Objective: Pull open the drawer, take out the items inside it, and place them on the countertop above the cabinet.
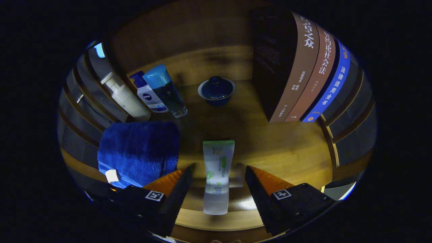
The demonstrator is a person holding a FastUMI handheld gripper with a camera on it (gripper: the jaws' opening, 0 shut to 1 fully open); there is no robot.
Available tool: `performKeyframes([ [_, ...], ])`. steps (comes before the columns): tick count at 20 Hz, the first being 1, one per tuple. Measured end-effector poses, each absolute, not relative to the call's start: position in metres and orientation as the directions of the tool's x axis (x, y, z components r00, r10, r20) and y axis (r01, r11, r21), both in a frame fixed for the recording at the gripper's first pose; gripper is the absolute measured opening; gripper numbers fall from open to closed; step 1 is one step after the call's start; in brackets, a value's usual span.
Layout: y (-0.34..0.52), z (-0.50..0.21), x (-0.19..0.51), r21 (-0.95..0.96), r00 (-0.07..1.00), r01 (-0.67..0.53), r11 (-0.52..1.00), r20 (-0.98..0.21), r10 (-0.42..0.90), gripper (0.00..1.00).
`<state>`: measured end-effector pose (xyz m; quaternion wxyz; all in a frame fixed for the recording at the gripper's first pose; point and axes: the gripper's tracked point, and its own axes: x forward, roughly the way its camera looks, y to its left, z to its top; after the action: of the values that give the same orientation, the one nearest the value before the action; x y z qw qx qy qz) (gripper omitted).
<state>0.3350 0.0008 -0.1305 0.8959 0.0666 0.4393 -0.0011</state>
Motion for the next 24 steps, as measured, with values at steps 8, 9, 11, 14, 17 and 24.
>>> performKeyframes([
  [8, 0.004, -0.114, 0.322, 0.122, 0.680, 0.037, 0.992, -0.730, 0.064, 1.00],
  [9, 0.005, -0.110, 0.318, 0.122, 0.699, 0.036, 0.992, -0.712, 0.062, 1.00],
  [11, 0.007, -0.103, 0.310, 0.106, 0.743, 0.021, 0.994, -0.667, 0.056, 1.00],
  [14, 0.010, -0.091, 0.294, 0.068, 0.819, 0.004, 0.998, -0.573, 0.036, 1.00],
  [17, 0.011, -0.083, 0.268, 0.039, 0.880, 0.016, 0.999, -0.475, 0.005, 1.00],
  [24, 0.017, -0.064, 0.193, 0.004, 0.978, 0.034, 0.999, -0.207, -0.032, 1.00],
])
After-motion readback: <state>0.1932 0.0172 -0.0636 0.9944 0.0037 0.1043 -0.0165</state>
